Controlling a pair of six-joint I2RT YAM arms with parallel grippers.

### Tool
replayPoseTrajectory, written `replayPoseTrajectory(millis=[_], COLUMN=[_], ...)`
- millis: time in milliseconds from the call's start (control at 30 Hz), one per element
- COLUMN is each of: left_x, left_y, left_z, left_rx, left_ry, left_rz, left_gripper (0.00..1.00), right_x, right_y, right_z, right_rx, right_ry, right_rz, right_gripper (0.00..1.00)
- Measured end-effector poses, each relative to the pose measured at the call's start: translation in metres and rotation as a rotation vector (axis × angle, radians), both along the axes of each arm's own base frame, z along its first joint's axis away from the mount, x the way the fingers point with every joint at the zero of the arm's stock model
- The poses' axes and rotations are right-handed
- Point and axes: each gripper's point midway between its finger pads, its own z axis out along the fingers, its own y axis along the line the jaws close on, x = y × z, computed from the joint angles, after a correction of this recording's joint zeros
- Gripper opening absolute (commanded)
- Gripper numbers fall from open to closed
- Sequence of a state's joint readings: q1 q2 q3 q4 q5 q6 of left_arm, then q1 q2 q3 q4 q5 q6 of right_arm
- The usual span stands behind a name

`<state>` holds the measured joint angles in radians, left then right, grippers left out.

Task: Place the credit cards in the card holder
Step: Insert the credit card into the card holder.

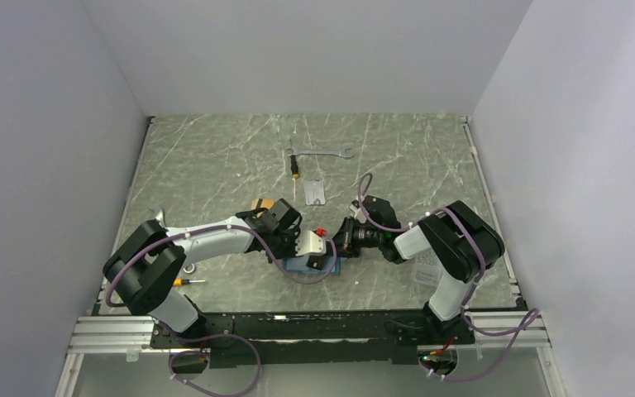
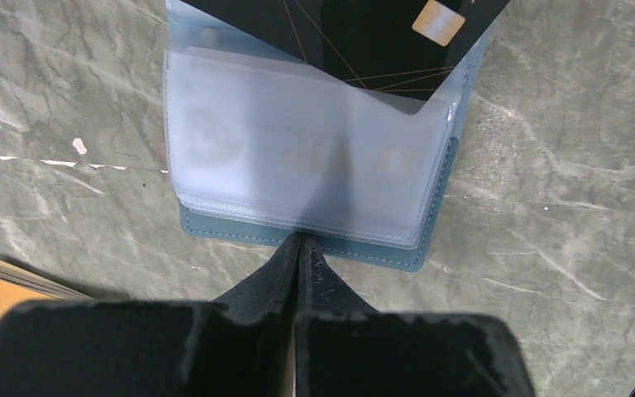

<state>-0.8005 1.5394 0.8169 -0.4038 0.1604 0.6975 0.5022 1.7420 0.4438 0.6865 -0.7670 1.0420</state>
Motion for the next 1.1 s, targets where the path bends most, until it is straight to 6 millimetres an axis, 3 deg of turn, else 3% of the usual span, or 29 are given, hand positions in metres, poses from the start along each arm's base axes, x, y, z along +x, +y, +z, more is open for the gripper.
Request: replayPoseTrajectory(millis=[1100], left_x=[0.0], left_y=[0.0], left_z=[0.0], left_rx=[-0.005], left_ry=[-0.004], left_rz=[0.002], left_gripper=[0.0], right_x=[-0.007], right_y=[0.018], right_z=[-0.009], right_rx=[-0.015], right_ry=[0.015], right_rz=[0.062], right_gripper=[0.0])
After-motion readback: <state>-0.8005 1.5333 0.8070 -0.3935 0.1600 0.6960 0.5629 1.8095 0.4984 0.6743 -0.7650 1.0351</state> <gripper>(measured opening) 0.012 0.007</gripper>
